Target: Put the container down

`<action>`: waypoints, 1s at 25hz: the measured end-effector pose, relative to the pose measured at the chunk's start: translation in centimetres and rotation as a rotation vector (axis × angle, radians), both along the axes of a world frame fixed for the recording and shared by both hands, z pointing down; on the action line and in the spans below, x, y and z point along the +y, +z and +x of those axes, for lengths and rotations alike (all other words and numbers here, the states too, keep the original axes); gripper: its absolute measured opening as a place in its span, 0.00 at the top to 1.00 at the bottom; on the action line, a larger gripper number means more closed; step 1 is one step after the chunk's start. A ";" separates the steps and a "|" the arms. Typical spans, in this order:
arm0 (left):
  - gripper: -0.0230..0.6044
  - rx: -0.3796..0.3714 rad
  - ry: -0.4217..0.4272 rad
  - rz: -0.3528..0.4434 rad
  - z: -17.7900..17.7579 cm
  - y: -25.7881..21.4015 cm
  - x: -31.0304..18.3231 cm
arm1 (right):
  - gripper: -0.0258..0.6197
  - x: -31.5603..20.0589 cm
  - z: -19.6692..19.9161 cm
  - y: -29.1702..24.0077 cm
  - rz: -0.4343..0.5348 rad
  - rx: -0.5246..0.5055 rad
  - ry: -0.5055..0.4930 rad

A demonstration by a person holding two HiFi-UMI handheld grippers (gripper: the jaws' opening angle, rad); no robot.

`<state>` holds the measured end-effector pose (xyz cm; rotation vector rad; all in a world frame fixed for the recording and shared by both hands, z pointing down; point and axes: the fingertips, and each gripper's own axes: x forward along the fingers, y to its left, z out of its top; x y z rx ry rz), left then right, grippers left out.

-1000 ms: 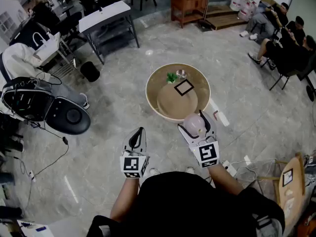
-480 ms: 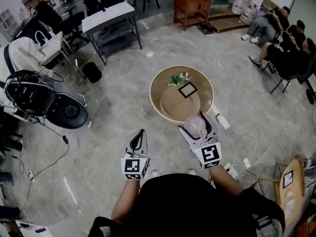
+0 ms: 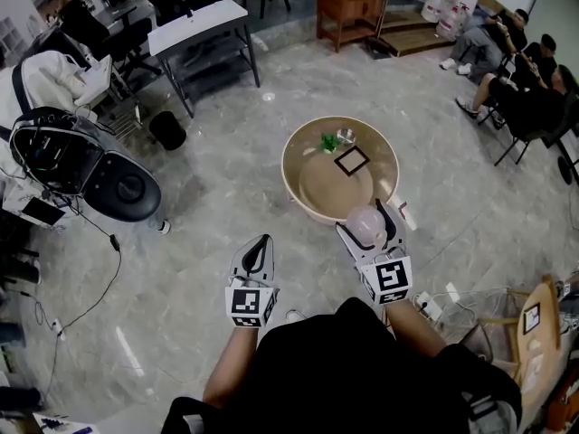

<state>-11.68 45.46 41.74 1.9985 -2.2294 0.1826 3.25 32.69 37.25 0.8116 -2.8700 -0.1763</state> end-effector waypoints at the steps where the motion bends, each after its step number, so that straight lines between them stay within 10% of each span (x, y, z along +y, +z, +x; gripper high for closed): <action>1: 0.97 -0.002 0.006 0.002 -0.2 0.0 -0.1 | 0.33 -0.1 -0.2 0.2 -0.001 0.002 0.008; 25: 0.97 -0.028 -0.010 -0.082 -3.6 1.0 -22.4 | 0.33 -20.0 -5.0 6.2 -0.090 0.069 -0.098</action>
